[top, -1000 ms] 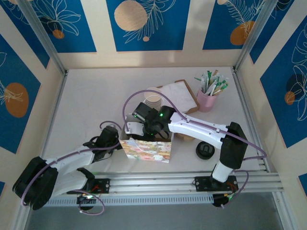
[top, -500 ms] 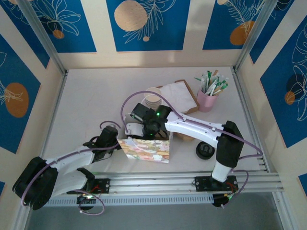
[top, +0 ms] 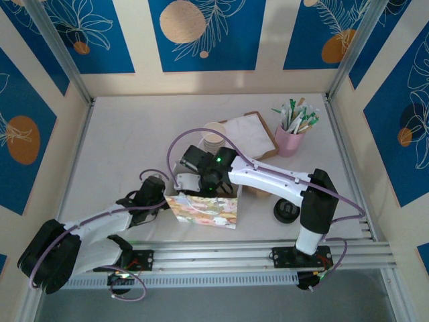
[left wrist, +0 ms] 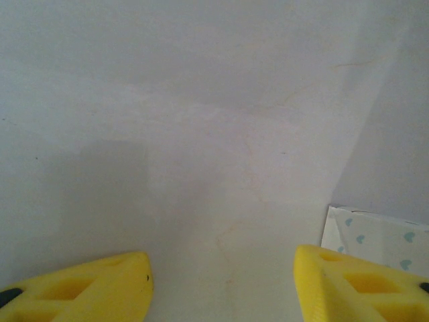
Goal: Pack the takeout coffee
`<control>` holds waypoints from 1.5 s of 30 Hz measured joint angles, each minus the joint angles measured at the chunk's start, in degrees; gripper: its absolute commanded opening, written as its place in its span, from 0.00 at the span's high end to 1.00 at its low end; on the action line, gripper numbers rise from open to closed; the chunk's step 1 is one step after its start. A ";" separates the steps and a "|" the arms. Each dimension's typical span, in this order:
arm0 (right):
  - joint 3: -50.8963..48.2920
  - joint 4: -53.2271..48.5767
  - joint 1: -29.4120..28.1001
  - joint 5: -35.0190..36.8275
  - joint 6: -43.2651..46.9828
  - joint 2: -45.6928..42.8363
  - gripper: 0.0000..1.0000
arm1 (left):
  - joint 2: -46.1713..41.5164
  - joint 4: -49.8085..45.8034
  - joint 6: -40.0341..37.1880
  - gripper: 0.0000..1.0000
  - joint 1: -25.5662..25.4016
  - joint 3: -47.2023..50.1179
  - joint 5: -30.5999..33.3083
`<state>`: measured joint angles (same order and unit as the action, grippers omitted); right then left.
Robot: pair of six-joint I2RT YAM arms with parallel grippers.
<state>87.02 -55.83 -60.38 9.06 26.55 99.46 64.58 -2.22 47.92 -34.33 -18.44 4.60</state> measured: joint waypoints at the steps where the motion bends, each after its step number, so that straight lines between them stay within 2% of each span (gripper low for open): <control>1: 0.17 -0.07 0.00 0.00 0.00 0.00 0.44 | 0.00 0.00 -0.02 0.40 0.00 0.00 0.00; 22: 3.21 -4.26 0.39 -0.90 -1.11 -1.70 0.44 | 0.00 0.00 -0.42 0.39 -0.31 -0.11 -0.02; 33: 3.19 -5.60 0.85 -1.53 -1.81 2.10 0.45 | 0.00 0.00 -0.42 0.39 -0.37 -0.15 -0.02; 45: 3.15 -5.70 1.29 -2.10 -2.62 2.40 0.45 | 0.00 0.07 -0.42 0.39 -0.44 -0.15 -0.02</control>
<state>90.17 -61.54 -59.09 6.96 23.92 101.86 64.58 -2.15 47.51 -34.76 -18.59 4.58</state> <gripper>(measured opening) 0.648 0.608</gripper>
